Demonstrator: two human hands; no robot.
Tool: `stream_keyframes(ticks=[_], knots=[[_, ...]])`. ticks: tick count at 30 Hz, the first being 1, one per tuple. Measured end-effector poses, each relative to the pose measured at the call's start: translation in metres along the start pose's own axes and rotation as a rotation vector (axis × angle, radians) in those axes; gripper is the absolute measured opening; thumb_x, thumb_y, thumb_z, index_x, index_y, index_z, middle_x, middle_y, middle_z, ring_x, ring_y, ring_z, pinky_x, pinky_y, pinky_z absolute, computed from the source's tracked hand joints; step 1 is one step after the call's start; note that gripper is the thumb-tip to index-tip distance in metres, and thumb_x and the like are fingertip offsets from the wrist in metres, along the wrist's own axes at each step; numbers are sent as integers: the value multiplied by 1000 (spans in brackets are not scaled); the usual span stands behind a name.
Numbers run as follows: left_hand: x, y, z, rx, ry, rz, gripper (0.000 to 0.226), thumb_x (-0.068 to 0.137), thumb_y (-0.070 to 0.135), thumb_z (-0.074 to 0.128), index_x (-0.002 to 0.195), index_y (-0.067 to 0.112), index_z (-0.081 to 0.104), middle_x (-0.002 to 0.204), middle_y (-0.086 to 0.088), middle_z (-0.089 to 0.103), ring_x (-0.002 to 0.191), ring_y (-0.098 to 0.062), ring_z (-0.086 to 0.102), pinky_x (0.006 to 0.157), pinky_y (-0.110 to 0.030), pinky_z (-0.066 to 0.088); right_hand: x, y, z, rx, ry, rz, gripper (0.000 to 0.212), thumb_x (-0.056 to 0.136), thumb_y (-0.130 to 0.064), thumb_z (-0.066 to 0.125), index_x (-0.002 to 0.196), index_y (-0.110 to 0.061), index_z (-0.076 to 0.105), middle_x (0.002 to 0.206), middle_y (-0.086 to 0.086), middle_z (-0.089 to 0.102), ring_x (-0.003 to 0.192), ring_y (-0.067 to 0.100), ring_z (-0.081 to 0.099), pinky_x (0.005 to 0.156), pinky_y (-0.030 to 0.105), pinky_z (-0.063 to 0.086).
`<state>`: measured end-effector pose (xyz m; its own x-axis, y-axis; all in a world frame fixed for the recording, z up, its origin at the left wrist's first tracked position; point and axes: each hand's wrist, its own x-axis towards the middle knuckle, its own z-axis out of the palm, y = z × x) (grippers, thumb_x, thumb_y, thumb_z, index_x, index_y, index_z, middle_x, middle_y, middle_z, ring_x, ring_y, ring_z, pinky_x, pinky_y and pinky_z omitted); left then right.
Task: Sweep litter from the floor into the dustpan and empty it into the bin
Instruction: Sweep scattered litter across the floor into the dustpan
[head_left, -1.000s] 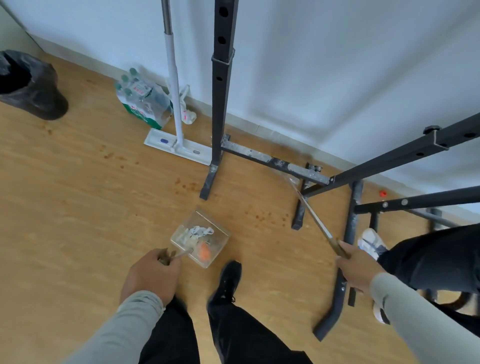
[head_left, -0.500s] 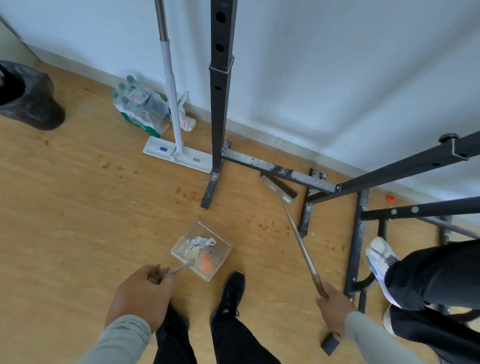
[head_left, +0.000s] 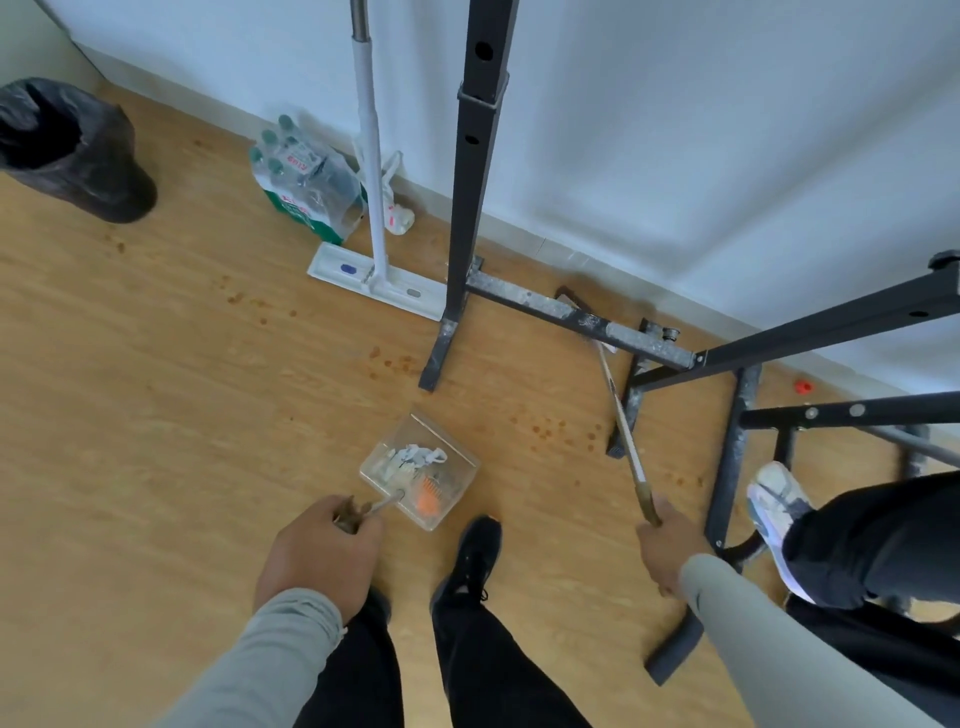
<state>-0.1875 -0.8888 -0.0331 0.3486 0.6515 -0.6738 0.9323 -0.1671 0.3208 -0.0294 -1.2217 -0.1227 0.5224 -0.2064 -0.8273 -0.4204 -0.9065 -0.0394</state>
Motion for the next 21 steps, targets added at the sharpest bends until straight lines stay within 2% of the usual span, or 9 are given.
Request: stream_keyframes(ticks=[4,5,8,9,11,12,14,18,21], knots=[[0,7,-4,-2,-2,13,11,86,38,59,77,33,63,71,6,66,66,-17,61,64,-34,53,-51,1,39,-44,-170,55,61,102,-28,39,156,-44,17,100,5,59,63,21,56,45,23,46],[-1,9,-4,-2,-5,12,11,86,38,59,76,34,61,71,6,66,65,-17,60,62,-32,51,-66,6,45,-61,-201,65,62,103,-29,40,157,-43,15,107,4,60,66,20,59,49,22,47],[-3,10,-5,-9,-12,3,12,87,39,60,75,36,57,72,7,65,66,-16,60,61,-30,48,-91,36,31,-94,-273,39,63,102,-32,46,158,-39,20,128,-3,59,91,15,61,79,19,43],[-4,9,-6,-8,-12,2,12,87,40,60,75,36,57,73,8,65,66,-16,60,61,-30,48,-94,45,15,-90,-297,17,60,101,-31,50,157,-36,28,122,-6,62,88,12,60,82,19,41],[-5,7,-8,-11,-12,8,11,86,41,60,77,35,58,74,9,66,66,-16,61,62,-31,51,-98,65,-20,18,-318,6,50,96,-25,58,145,-34,50,81,-11,68,66,8,58,73,22,42],[-4,6,-9,-14,-11,10,11,86,41,60,77,35,58,74,9,66,67,-17,62,63,-32,52,-101,77,-35,73,-297,4,44,95,-22,61,138,-34,58,64,-12,64,57,8,56,68,24,41],[-4,5,-9,-12,-8,17,10,86,40,59,78,34,58,73,7,66,66,-18,62,65,-33,53,-104,92,-52,139,-215,10,40,94,-21,65,131,-35,63,54,-11,61,50,11,55,62,27,41],[-3,7,-5,-7,-7,25,13,86,40,59,76,31,60,72,5,66,65,-18,62,63,-33,52,-91,68,-56,193,-8,-1,34,100,-21,50,124,-45,51,65,5,55,43,19,43,45,25,36],[-3,5,-4,0,5,23,15,86,39,59,75,29,61,71,5,66,66,-18,61,64,-33,52,-48,26,-39,170,68,50,34,101,-19,40,127,-41,41,79,13,57,56,24,51,49,28,41]])
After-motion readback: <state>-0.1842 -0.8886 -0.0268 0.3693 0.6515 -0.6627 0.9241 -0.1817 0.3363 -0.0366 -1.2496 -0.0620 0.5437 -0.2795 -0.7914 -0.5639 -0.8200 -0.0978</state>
